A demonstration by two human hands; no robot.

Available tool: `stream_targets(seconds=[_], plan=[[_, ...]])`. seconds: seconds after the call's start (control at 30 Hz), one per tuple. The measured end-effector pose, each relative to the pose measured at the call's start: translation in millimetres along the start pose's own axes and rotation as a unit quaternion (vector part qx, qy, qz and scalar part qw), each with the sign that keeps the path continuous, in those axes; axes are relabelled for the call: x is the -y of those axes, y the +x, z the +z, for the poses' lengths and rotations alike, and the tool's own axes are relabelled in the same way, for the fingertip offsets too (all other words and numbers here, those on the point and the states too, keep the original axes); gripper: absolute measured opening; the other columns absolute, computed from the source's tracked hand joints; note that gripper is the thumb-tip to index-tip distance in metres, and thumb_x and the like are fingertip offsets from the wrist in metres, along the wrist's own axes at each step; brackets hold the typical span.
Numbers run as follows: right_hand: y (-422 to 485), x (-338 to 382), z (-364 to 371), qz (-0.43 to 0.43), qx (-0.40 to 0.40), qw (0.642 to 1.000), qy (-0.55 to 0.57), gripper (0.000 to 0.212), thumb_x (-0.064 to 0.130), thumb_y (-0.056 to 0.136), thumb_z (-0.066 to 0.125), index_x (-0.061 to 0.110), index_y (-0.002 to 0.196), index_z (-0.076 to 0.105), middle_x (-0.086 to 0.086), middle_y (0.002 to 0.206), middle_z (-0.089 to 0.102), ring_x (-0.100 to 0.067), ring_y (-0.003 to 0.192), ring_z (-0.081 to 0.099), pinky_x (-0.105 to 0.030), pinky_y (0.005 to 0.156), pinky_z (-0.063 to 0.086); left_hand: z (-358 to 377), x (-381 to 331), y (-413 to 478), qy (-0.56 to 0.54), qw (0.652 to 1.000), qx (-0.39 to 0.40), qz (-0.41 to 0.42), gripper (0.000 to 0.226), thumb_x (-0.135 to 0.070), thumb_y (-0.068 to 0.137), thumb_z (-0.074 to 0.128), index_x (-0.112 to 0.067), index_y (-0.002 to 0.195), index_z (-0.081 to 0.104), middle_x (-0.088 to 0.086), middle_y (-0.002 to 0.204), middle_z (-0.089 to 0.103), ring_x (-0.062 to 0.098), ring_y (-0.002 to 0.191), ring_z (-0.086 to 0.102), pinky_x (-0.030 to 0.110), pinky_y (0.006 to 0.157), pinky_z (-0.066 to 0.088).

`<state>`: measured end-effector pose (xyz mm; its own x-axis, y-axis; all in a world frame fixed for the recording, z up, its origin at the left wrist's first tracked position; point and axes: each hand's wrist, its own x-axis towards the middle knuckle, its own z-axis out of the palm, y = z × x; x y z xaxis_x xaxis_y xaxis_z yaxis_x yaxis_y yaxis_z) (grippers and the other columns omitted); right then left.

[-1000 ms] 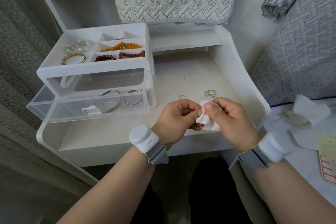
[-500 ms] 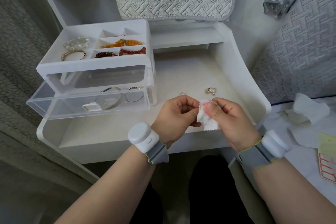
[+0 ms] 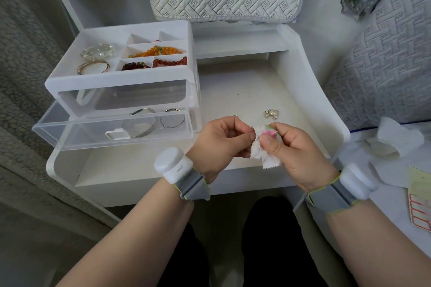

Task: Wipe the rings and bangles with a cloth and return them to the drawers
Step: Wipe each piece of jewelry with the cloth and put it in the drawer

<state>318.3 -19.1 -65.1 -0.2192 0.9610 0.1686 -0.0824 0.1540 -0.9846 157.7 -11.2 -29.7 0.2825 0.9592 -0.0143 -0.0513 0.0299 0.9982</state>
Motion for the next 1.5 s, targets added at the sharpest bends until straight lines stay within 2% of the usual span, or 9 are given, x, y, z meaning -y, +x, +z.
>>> stream_targets(seconds=[0.13,0.3,0.53,0.8,1.03,1.17,1.27,1.37,1.5], plan=[[4,5,1,-0.020,-0.039,0.998,-0.035,0.053,0.057,0.069,0.066,0.005,0.077,0.064,-0.008,0.068,0.054,-0.018,0.067,0.049,-0.029,0.063,0.041,4,1,0,0.037,0.999,-0.003,0.023,0.021,0.007,0.083,0.061,-0.010,0.070,0.059,0.002,0.058,0.063,0.013,0.052,0.059,0.026,0.059,0.055],[4,6,4,-0.018,-0.039,0.998,-0.040,0.052,0.059,0.071,0.065,0.007,0.079,0.065,-0.013,0.071,0.055,-0.020,0.069,0.050,-0.033,0.068,0.041,7,3,-2,0.046,0.998,-0.017,0.030,0.021,0.006,0.082,0.062,-0.007,0.067,0.057,0.002,0.055,0.063,0.012,0.049,0.060,0.024,0.055,0.054],[0,6,3,-0.012,0.012,0.999,-0.038,0.006,0.021,0.080,0.060,0.018,0.082,0.064,0.005,0.069,0.064,-0.010,0.066,0.057,-0.022,0.063,0.048,2,1,-1,-0.048,0.998,-0.022,-0.036,0.025,0.010,0.085,0.055,-0.006,0.066,0.055,0.000,0.050,0.056,0.011,0.043,0.052,0.021,0.049,0.050],[5,12,6,-0.015,-0.020,0.997,-0.071,0.036,0.051,0.074,0.057,0.016,0.073,0.065,-0.005,0.068,0.053,-0.016,0.067,0.048,-0.028,0.064,0.040,5,1,-5,0.034,0.999,-0.025,0.023,0.024,0.007,0.083,0.058,-0.011,0.068,0.056,-0.005,0.052,0.062,0.012,0.050,0.060,0.025,0.059,0.056],[1,12,8,-0.043,0.006,0.995,-0.089,0.024,0.038,0.078,0.063,0.015,0.085,0.065,-0.003,0.072,0.062,-0.016,0.067,0.054,-0.030,0.063,0.045,3,0,-4,-0.090,0.994,-0.029,-0.061,0.027,0.010,0.086,0.051,-0.007,0.064,0.052,0.004,0.053,0.051,0.012,0.046,0.049,0.022,0.050,0.052],[2,16,7,-0.035,0.014,0.992,-0.118,0.017,0.030,0.083,0.057,0.014,0.083,0.062,0.009,0.065,0.059,-0.006,0.063,0.052,-0.021,0.060,0.044,2,2,-3,-0.003,0.999,-0.041,0.000,0.022,0.010,0.084,0.055,-0.008,0.071,0.057,0.006,0.058,0.057,0.014,0.049,0.052,0.022,0.051,0.050],[4,17,7,-0.032,-0.005,0.992,-0.124,0.027,0.039,0.082,0.057,0.014,0.073,0.062,0.000,0.064,0.052,-0.010,0.063,0.046,-0.023,0.060,0.040,4,1,-4,0.044,0.998,-0.044,0.024,0.023,0.009,0.082,0.058,-0.009,0.069,0.057,0.002,0.056,0.059,0.012,0.049,0.056,0.026,0.058,0.056],[5,17,9,-0.038,-0.017,0.992,-0.118,0.023,0.039,0.082,0.059,0.022,0.068,0.062,0.006,0.061,0.048,-0.010,0.062,0.041,-0.020,0.058,0.037,5,0,-7,-0.011,0.999,-0.039,-0.018,0.027,0.009,0.085,0.054,-0.008,0.065,0.054,0.002,0.057,0.055,0.012,0.047,0.057,0.024,0.056,0.056],[3,15,10,-0.051,0.005,0.992,-0.112,0.017,0.026,0.082,0.061,0.010,0.086,0.063,0.001,0.070,0.059,-0.011,0.066,0.051,-0.025,0.062,0.044,3,-3,-6,-0.141,0.985,-0.019,-0.098,0.027,0.009,0.087,0.050,-0.007,0.065,0.052,0.007,0.063,0.048,0.012,0.051,0.049,0.019,0.049,0.052]])
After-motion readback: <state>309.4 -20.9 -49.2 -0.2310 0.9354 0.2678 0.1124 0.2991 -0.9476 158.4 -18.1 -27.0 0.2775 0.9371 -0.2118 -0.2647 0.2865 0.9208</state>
